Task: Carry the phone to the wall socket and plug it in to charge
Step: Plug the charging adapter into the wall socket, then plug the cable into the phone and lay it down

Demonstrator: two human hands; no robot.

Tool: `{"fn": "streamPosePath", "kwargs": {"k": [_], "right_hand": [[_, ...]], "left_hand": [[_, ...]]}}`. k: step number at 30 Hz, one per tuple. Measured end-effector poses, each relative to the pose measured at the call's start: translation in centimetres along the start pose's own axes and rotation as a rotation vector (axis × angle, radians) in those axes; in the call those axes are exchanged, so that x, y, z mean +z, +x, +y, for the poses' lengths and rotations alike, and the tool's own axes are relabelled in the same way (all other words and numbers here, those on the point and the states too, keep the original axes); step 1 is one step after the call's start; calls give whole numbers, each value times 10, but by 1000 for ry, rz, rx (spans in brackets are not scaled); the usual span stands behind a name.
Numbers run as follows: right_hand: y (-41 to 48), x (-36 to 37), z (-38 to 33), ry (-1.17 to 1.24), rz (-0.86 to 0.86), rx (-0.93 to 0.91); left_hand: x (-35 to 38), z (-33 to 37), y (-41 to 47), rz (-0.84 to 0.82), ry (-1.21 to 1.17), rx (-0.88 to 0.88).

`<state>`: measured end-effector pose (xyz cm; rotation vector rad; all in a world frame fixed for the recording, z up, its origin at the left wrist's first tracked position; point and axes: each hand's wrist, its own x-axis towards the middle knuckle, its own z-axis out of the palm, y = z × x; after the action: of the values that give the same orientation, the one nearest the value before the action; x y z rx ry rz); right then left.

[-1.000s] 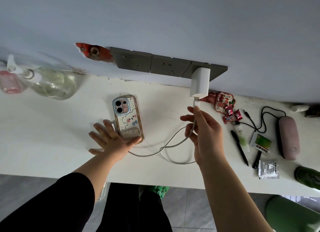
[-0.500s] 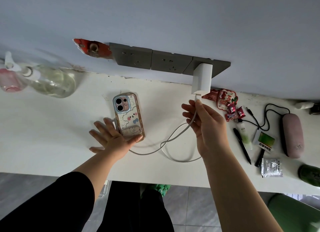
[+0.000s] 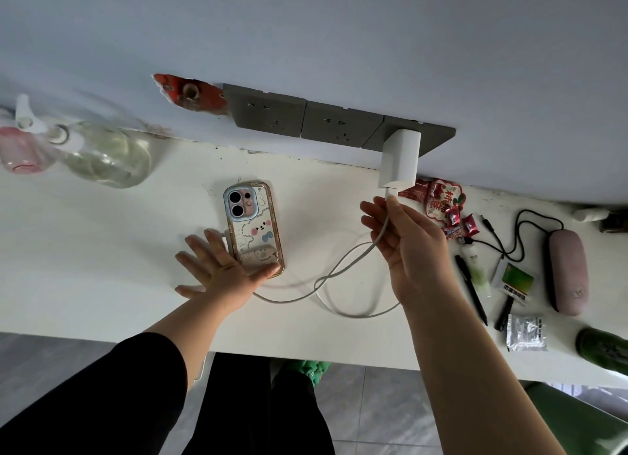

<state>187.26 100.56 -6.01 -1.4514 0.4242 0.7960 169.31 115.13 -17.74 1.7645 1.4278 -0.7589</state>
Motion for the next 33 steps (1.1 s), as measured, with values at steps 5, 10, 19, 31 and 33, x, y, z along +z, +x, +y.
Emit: {"fn": "streamPosePath", "kwargs": {"k": [5, 10, 19, 31, 33], "right_hand": [[1, -1, 2, 9, -12, -2], [-5, 2, 6, -54, 52, -2], [-58, 47, 63, -554, 275, -384], [24, 145, 151, -1309, 204, -45], [25, 151, 158, -1342, 246, -96]], "left_hand": [[0, -1, 1, -12, -1, 5], [-2, -2, 1, -29, -13, 11], [-5, -3, 5, -77, -36, -16], [2, -14, 5, -1, -85, 17], [3, -16, 5, 17, -94, 28]]}}
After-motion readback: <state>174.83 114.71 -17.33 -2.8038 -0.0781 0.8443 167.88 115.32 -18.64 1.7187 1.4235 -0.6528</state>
